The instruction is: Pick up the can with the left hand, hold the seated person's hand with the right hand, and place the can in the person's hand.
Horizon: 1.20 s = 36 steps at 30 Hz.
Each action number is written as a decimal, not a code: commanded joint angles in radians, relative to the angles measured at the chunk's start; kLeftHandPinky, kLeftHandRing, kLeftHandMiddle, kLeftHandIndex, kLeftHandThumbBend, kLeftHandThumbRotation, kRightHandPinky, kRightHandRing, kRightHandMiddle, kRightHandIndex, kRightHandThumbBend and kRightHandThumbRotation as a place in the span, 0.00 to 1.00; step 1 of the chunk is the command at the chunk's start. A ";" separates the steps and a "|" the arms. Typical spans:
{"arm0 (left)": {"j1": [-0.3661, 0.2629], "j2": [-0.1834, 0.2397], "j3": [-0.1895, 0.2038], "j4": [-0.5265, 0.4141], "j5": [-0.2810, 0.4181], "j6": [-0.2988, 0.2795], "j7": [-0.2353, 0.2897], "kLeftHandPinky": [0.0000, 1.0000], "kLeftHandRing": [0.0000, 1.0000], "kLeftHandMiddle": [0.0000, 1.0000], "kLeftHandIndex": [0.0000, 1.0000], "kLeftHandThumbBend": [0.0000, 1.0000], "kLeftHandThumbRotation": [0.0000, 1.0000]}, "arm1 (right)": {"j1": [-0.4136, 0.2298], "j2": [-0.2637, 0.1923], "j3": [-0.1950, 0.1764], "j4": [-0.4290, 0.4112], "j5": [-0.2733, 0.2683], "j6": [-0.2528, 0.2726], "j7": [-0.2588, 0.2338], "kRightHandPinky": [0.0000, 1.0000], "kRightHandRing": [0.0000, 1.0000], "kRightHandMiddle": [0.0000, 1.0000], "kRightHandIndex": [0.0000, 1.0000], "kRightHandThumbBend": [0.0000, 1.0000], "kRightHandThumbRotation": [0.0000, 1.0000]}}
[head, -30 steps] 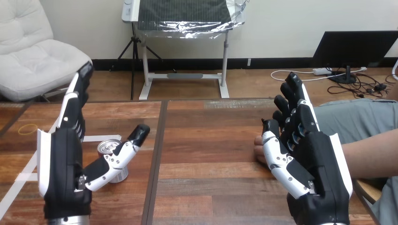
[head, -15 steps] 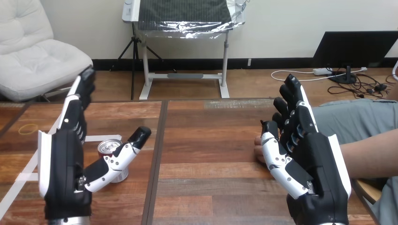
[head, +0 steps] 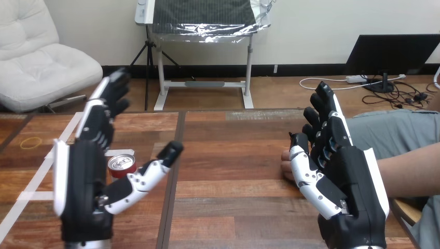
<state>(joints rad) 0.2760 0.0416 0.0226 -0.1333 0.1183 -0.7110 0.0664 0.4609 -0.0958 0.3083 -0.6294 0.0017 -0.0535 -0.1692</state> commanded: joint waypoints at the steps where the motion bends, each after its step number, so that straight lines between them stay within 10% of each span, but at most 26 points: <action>1: -0.032 -0.017 0.000 -0.003 0.029 0.012 0.016 0.87 0.90 0.90 0.87 0.75 0.23 | -0.049 0.053 -0.015 -0.049 -0.008 -0.013 -0.004 1.00 1.00 1.00 1.00 0.00 0.00; 23: -0.083 0.017 0.043 0.040 0.271 0.238 0.162 0.93 0.96 0.96 0.93 0.85 0.32 | -0.053 0.056 -0.030 -0.037 0.031 -0.039 0.012 1.00 1.00 1.00 1.00 0.00 0.00; 36: -0.140 0.070 0.062 0.128 0.396 0.233 0.310 0.92 0.95 0.94 0.94 0.85 0.28 | -0.045 0.047 -0.037 -0.041 0.032 -0.041 0.016 1.00 1.00 1.00 1.00 0.00 0.00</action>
<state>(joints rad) 0.2322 0.0832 0.0686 -0.0278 0.4712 -0.4695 0.3231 0.4608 -0.0937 0.2922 -0.6294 0.0334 -0.0672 -0.1572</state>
